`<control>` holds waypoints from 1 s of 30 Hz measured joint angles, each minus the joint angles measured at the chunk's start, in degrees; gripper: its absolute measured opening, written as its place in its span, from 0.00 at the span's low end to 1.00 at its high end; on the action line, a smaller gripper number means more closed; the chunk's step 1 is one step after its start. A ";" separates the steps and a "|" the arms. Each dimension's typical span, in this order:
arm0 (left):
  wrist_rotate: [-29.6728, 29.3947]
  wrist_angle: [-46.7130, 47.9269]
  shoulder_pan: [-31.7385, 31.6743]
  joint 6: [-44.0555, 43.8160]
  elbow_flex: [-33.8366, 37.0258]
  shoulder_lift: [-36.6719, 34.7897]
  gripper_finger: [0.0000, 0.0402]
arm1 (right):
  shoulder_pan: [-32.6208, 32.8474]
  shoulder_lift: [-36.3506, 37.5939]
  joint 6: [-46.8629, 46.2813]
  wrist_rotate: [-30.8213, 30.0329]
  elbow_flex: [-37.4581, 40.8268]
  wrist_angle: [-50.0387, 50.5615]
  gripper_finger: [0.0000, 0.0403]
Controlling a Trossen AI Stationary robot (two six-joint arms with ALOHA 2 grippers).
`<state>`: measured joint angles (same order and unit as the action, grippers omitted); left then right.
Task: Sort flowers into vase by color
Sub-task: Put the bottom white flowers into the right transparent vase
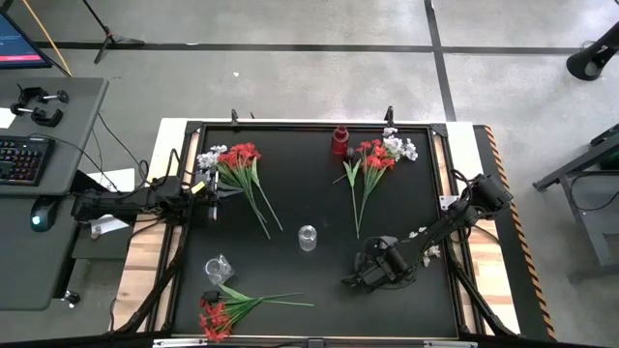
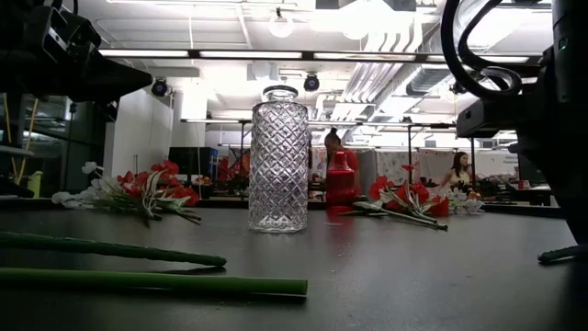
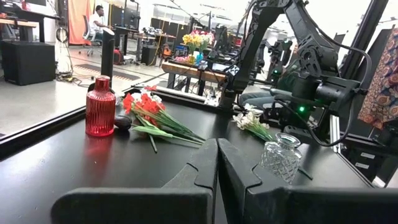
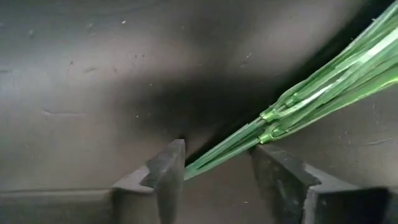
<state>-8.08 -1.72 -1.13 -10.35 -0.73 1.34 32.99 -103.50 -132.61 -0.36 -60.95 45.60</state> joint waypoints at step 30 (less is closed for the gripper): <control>0.00 0.00 0.02 0.00 0.00 -0.01 0.00 | -6.19 23.44 79.49 -47.82 -6.93 -16.88 0.00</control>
<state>-8.07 -1.72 -1.10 -10.35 -0.73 1.33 26.80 -80.06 -53.12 -48.19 -67.88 28.72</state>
